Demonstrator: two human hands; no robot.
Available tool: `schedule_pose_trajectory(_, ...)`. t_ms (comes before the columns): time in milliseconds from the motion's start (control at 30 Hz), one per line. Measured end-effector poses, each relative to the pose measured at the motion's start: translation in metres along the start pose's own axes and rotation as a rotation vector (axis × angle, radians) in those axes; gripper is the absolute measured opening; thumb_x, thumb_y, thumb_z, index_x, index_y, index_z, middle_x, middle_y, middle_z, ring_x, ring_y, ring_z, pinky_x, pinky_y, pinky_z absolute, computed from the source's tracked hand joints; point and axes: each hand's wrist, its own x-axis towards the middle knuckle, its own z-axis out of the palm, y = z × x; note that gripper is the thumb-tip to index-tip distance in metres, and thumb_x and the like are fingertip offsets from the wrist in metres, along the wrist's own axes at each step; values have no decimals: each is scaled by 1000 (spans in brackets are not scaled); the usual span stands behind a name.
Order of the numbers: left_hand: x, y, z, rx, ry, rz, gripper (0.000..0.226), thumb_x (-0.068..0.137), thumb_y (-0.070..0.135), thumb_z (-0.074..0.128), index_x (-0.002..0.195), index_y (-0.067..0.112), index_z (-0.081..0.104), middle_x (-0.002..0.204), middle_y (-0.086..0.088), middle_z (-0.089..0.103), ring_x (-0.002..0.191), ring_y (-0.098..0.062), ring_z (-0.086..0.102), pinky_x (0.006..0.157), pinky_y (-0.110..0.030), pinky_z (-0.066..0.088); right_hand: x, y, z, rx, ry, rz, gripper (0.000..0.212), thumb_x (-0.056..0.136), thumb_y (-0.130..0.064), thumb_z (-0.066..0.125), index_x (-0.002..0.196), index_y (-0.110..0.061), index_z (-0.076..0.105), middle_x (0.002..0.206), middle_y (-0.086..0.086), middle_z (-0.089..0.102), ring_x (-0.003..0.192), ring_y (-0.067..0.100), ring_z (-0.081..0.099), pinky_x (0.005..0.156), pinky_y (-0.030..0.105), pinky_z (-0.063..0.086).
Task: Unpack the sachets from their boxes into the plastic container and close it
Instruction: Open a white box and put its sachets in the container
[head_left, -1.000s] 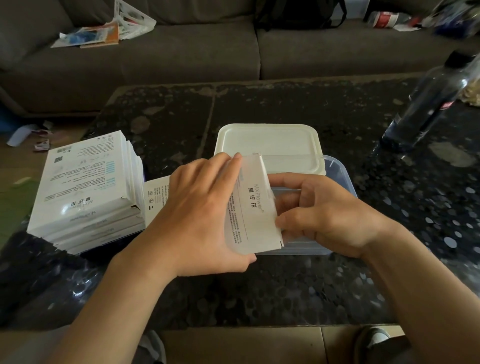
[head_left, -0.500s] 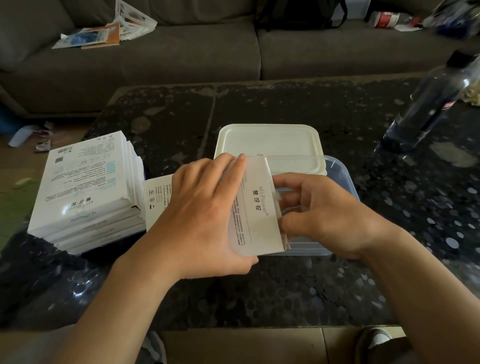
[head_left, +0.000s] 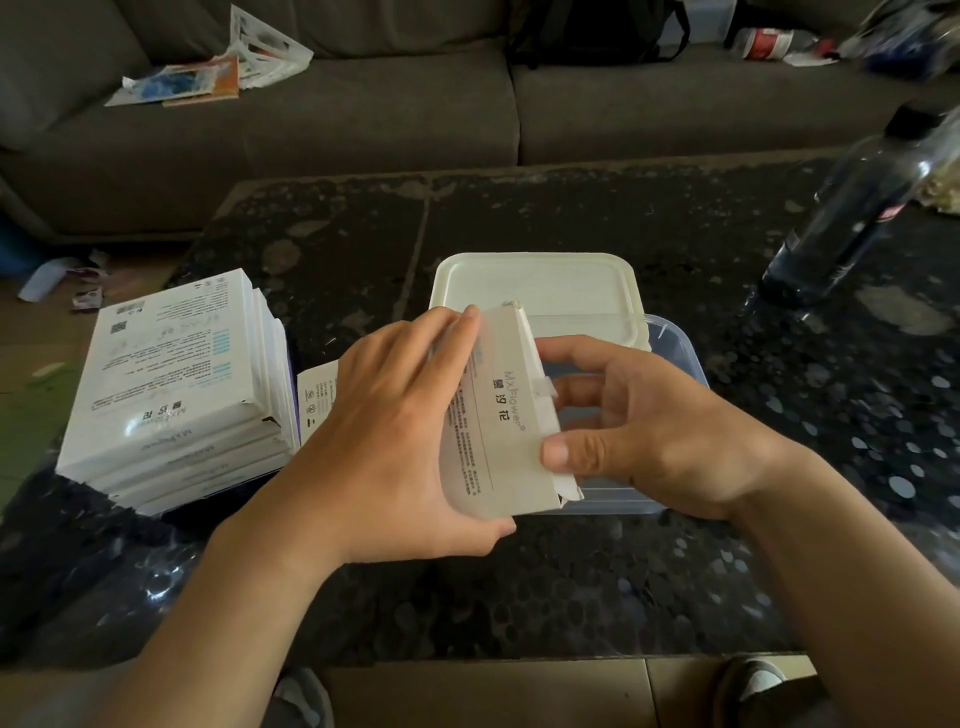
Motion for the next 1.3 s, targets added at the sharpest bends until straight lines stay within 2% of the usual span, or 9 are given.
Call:
schedule_pose_trajectory(133, -2, -2, -3, -121, 1, -19, 138, 54, 81, 72, 165, 30, 6, 163, 14, 17, 151, -15, 19, 118, -40, 28, -1, -3, -6, 101, -40, 3, 81, 64, -12, 92, 137, -20, 57, 130, 32, 57, 117, 49, 61, 94, 66, 50)
schedule_pose_trajectory(233, -2, -1, -3, -110, 7, -16, 135, 54, 82, 70, 163, 33, 7, 161, 16, 17, 150, -14, 19, 118, -39, 25, 1, -3, -2, -16, 57, -9, 81, 65, -2, 84, 136, -28, 55, 124, 24, 63, 109, 44, 67, 90, 64, 54)
schedule_pose_trajectory(433, 0, -3, 0, 4, 40, 5, 133, 54, 83, 65, 161, 21, 16, 158, 5, 26, 145, -20, 26, 117, -42, 23, 0, -3, 9, -281, 277, -100, 79, 67, -10, 64, 137, -40, 46, 112, 4, 66, 94, 25, 73, 72, 39, 60)
schedule_pose_trajectory(600, -3, -1, -3, -123, 35, -32, 138, 52, 82, 71, 163, 32, 8, 161, 21, 16, 151, -9, 17, 116, -33, 22, 0, -3, 4, -211, 338, -164, 65, 83, 11, 67, 130, -32, 54, 114, 7, 63, 91, 31, 73, 70, 51, 62)
schedule_pose_trajectory(767, -2, -2, -6, -148, 70, -34, 137, 51, 83, 73, 162, 34, 10, 160, 22, 17, 146, 6, 13, 110, -20, 19, 0, -1, 8, -781, 499, -380, 29, 83, -20, 79, 109, -32, 74, 98, -15, 59, 84, 11, 61, 67, 18, 55)
schedule_pose_trajectory(900, -1, -1, -5, -142, 103, -39, 138, 49, 84, 72, 162, 35, 9, 160, 19, 18, 144, 7, 13, 110, -20, 18, -3, -7, 18, -926, 523, -456, 25, 90, -36, 63, 106, -27, 79, 90, -14, 69, 79, 7, 64, 68, 20, 54)
schedule_pose_trajectory(1033, 1, 0, -1, -66, 118, -16, 137, 52, 86, 67, 162, 26, 12, 160, 8, 23, 146, -16, 23, 110, -41, 30, -6, -12, 30, -708, 435, -266, 29, 90, -43, 57, 100, -26, 79, 91, -16, 75, 86, 2, 70, 69, 26, 58)
schedule_pose_trajectory(1200, 1, 1, 1, -16, 97, -10, 139, 53, 87, 66, 163, 21, 13, 160, 2, 25, 146, -24, 28, 111, -46, 35, -4, -19, 32, -433, 355, -131, 12, 89, -23, 70, 100, -22, 76, 92, -14, 77, 87, -1, 72, 74, 20, 60)
schedule_pose_trajectory(1300, 0, 2, 0, -15, 75, 12, 139, 53, 86, 67, 164, 23, 12, 161, 3, 23, 147, -24, 28, 112, -46, 35, -4, -22, 33, -275, 336, -67, 11, 90, -13, 71, 101, -13, 72, 90, -2, 78, 84, 11, 75, 71, 29, 63)
